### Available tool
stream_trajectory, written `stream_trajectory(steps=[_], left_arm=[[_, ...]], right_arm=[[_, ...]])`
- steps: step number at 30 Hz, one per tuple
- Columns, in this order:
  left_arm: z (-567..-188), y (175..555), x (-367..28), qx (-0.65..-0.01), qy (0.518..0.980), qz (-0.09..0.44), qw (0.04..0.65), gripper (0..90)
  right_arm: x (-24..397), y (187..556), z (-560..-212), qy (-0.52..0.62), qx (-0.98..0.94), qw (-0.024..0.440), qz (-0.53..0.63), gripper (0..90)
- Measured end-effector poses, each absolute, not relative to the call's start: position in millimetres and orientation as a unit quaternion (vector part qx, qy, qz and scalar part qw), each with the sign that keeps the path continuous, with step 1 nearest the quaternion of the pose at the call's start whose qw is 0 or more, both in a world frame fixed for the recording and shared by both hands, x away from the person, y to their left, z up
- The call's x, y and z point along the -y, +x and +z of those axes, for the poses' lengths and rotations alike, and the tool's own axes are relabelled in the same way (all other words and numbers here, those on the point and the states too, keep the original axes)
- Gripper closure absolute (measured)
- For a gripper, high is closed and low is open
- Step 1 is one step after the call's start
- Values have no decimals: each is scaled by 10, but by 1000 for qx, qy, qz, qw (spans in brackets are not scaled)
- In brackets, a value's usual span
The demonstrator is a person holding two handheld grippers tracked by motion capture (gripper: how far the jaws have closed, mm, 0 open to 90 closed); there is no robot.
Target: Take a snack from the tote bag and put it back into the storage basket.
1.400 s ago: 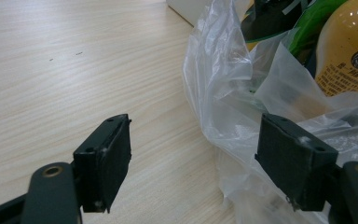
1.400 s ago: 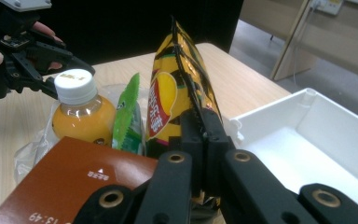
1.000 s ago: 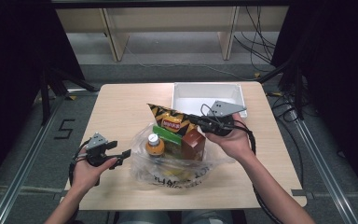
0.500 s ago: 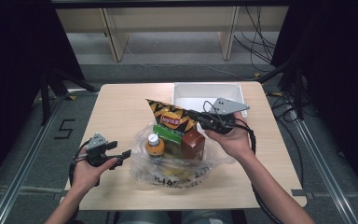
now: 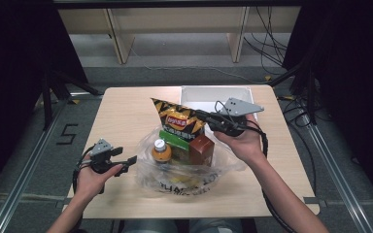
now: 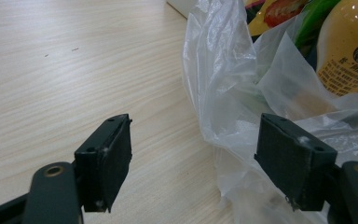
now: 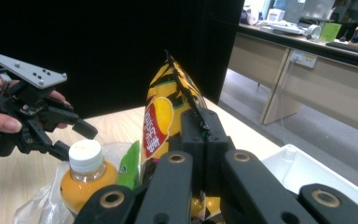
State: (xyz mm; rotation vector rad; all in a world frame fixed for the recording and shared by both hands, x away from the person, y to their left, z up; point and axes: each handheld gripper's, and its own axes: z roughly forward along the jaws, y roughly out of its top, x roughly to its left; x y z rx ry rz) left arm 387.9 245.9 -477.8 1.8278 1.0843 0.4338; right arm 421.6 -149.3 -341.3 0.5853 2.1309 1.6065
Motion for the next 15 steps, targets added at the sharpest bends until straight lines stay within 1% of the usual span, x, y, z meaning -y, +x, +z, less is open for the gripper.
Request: stream_trajectory(steps=[1,5,6,8,10,13,14,15], left_arm=[[-4779,3879,-2458,-442,745,177,467,260],[-4780,3878,-2456,-441,746,176,467,260],[-4780,3878,-2456,-442,745,176,467,260],[-4779,3878,-2458,-440,747,177,466,260],[-4779,3879,-2460,-438,748,178,466,260],[-4782,3879,-2454,-441,746,176,467,260],[-4783,3879,-2454,-441,746,176,466,260],[-4783,3879,-2454,-441,746,176,466,260]], right_arm=[[1495,4243,-3404,196,-757,219,583,900],[1483,4211,-3356,205,-755,207,587,900],[1496,4230,-3339,192,-755,222,587,900],[1491,4216,-3314,196,-753,216,590,900],[1501,4215,-3287,194,-750,224,591,900],[1504,4202,-3259,201,-749,217,593,900],[1519,4219,-3237,194,-747,228,594,900],[1519,4219,-3237,194,-747,228,594,900]])
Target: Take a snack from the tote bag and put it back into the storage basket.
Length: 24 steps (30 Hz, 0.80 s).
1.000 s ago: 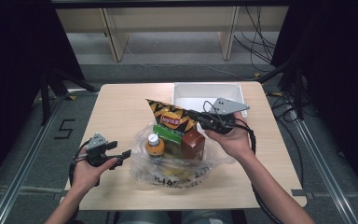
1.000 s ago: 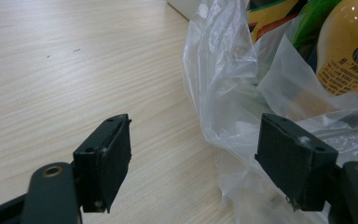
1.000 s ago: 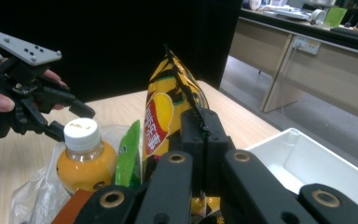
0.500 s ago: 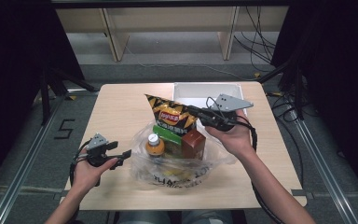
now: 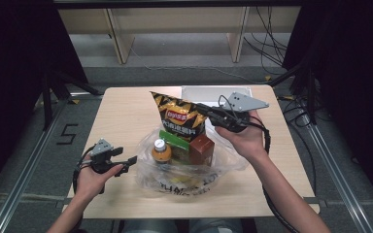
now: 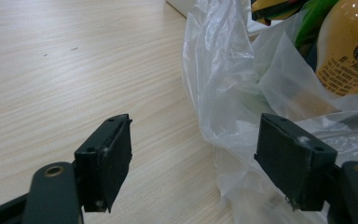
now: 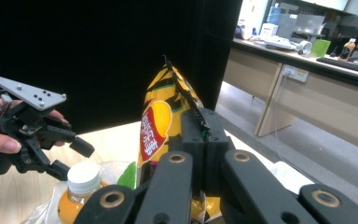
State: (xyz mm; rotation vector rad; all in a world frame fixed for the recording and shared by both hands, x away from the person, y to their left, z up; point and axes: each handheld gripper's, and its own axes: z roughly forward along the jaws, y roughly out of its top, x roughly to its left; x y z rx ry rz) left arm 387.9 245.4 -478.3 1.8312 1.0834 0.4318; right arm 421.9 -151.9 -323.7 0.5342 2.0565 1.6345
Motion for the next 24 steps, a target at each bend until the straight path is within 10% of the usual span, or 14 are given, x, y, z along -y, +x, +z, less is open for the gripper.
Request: stream_trajectory(steps=[24], left_arm=[[-4778,3875,-2434,-436,748,176,469,261]], right_arm=[[1573,4208,-2881,188,-713,251,627,900]])
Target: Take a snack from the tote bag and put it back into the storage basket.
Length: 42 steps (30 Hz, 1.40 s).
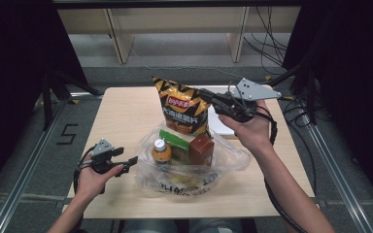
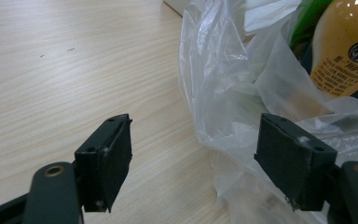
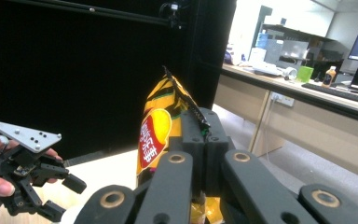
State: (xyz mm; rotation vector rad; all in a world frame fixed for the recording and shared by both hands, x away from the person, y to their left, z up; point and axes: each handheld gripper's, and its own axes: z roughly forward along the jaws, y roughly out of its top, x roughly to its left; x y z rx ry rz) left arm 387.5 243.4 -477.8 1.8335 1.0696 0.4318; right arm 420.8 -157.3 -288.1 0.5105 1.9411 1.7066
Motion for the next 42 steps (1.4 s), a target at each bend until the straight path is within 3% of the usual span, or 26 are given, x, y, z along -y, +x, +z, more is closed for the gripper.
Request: stream_trajectory(steps=[42], left_arm=[[-4794,3882,-2428,-440,747,173,468,260]], right_arm=[[1766,4264,-2545,202,-679,292,643,900]])
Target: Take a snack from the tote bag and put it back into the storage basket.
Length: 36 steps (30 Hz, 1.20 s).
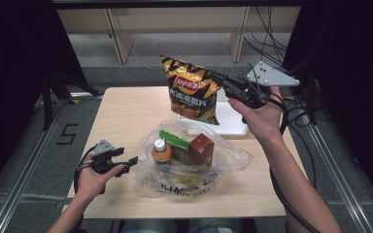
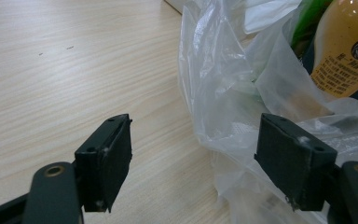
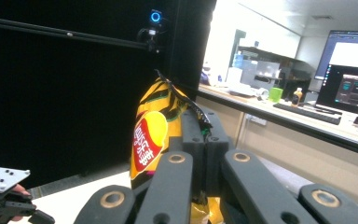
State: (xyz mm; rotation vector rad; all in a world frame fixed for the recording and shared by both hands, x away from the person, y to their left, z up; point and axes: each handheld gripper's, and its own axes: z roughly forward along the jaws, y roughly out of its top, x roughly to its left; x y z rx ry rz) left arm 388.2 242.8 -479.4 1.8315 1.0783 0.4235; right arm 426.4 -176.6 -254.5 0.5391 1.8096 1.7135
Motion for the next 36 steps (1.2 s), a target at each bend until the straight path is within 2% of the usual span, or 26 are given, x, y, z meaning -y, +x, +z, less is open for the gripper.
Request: stream_trajectory(steps=[16,18,20,25,26,36], left_arm=[[-4793,3879,-2436,-437,749,175,467,261],[-4792,3879,-2436,-437,749,175,467,260],[-4794,3879,-2434,-437,748,175,468,261],[-4794,3880,-2434,-437,748,174,468,261],[-4794,3880,-2434,-437,748,175,468,261],[-4795,3877,-2439,-437,748,175,467,260]], right_arm=[[1887,4395,-2545,226,-667,328,629,900],[1900,4401,-2553,237,-671,320,626,900],[1928,4449,-2567,232,-664,337,625,900],[1944,4468,-2584,244,-665,330,624,900],[1959,4485,-2582,240,-663,343,621,900],[1995,4579,-2619,257,-659,348,615,900]])
